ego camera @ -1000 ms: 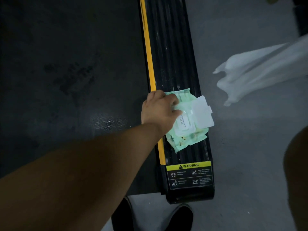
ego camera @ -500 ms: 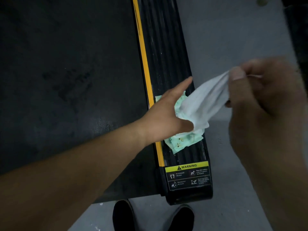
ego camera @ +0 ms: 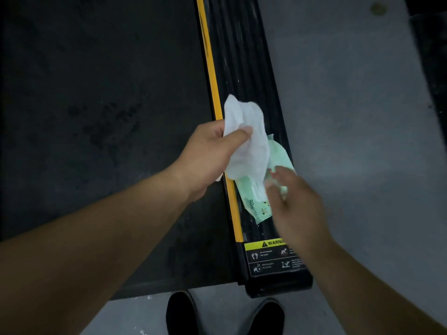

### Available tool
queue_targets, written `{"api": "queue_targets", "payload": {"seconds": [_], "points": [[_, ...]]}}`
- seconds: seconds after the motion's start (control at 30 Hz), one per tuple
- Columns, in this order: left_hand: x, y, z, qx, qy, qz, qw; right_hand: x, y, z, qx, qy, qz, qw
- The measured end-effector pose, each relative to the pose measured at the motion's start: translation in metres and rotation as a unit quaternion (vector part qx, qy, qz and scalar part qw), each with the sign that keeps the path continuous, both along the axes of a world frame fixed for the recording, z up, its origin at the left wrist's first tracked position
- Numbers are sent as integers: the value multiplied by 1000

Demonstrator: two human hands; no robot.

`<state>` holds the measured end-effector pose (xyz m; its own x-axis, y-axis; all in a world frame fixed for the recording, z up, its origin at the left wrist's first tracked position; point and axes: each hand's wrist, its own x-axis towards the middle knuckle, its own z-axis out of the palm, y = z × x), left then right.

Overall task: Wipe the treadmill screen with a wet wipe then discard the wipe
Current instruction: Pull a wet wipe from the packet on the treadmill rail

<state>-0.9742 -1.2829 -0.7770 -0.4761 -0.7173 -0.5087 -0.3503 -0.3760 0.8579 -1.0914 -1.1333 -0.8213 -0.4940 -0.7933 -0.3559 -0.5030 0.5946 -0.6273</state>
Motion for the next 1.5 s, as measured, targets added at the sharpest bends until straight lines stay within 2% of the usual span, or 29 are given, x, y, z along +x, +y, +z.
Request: {"api": "queue_targets", "payload": {"seconds": [0.07, 0.13, 0.23, 0.27, 0.3, 0.33, 0.37, 0.4, 0.43, 0.5, 0.63, 0.7, 0.8, 0.87, 0.93, 1.07, 1.13, 1.23, 1.37, 1.43, 1.5], "points": [[0, 0, 0, 1, -2, 4, 1000, 16, 10, -16, 1, 69, 118, 991], [1, 0, 0, 11, -2, 4, 1000, 24, 17, -31, 29, 129, 185, 974], [5, 0, 1, 22, 3, -9, 1000, 28, 9, -31, 57, 149, 167, 973], [7, 1, 2, 22, 3, -17, 1000, 24, 1, -26, 50, 108, 102, 988], [8, 2, 2, 24, 3, -26, 999, 18, -10, -15, 36, 29, -2, 999], [8, 3, 3, 28, 2, -37, 999, 9, -21, -1, 28, -76, -117, 990], [8, 4, 5, 36, -1, -49, 998, 0, -30, 14, 13, -192, -206, 959], [9, 6, 6, 47, -5, -62, 997, -6, -36, 27, 0, -292, -243, 925], [9, 8, 6, 59, -5, -74, 996, -9, -40, 36, -12, -356, -234, 905], [8, 12, 5, 74, -5, -75, 994, -8, -41, 49, -57, -392, -186, 899], [6, 19, 1, 41, -59, 49, 996, -3, -38, 56, -142, -312, -238, 909], [4, 25, 3, 36, -67, 72, 994, -2, -34, 58, -151, -295, -230, 915], [1, 34, 4, 115, -67, 107, 985, -2, -27, 58, -139, -248, -230, 931], [-1, 39, 4, 199, -59, 160, 965, -5, -22, 57, -130, -233, -259, 928], [0, 43, 3, 221, -61, 167, 959, -6, -19, 57, -127, -229, -293, 919], [3, 47, 3, 168, -33, 127, 977, -11, -13, 60, -142, -227, -310, 912], [5, 43, 7, 133, 0, 111, 985, -16, -10, 61, -141, -227, -283, 921], [10, 41, 14, 65, 20, 35, 997, -22, -7, 66, -156, -232, -239, 930], [15, 42, 15, -83, -58, -81, 992, -25, -5, 75, -153, -235, -163, 946], [18, 41, 17, -146, -94, -93, 980, -26, -3, 73, -117, -180, -117, 970], [22, 40, 18, -172, -101, -91, 976, -28, 0, 69, -73, -102, -69, 990]]}}
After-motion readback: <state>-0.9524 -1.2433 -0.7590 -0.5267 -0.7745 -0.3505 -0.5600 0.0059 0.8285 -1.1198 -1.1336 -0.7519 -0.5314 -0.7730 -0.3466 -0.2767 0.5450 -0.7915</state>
